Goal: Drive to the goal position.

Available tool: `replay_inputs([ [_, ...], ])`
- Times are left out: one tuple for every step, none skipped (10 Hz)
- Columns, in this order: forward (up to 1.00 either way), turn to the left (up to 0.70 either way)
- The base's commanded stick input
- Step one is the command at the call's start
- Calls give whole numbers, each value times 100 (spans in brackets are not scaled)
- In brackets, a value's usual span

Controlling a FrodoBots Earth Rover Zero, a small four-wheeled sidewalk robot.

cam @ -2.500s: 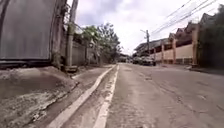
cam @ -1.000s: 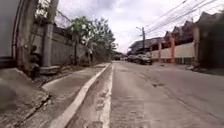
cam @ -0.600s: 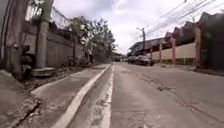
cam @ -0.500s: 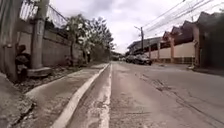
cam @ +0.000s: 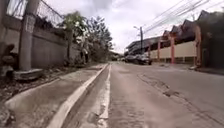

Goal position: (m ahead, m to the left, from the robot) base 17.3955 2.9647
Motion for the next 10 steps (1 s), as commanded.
replay_inputs([
  [70, 0],
  [70, 0],
  [70, 0],
  [70, 0],
  [70, 0],
  [70, 0],
  [70, 0],
  [70, 0],
  [70, 0],
  [70, 0],
])
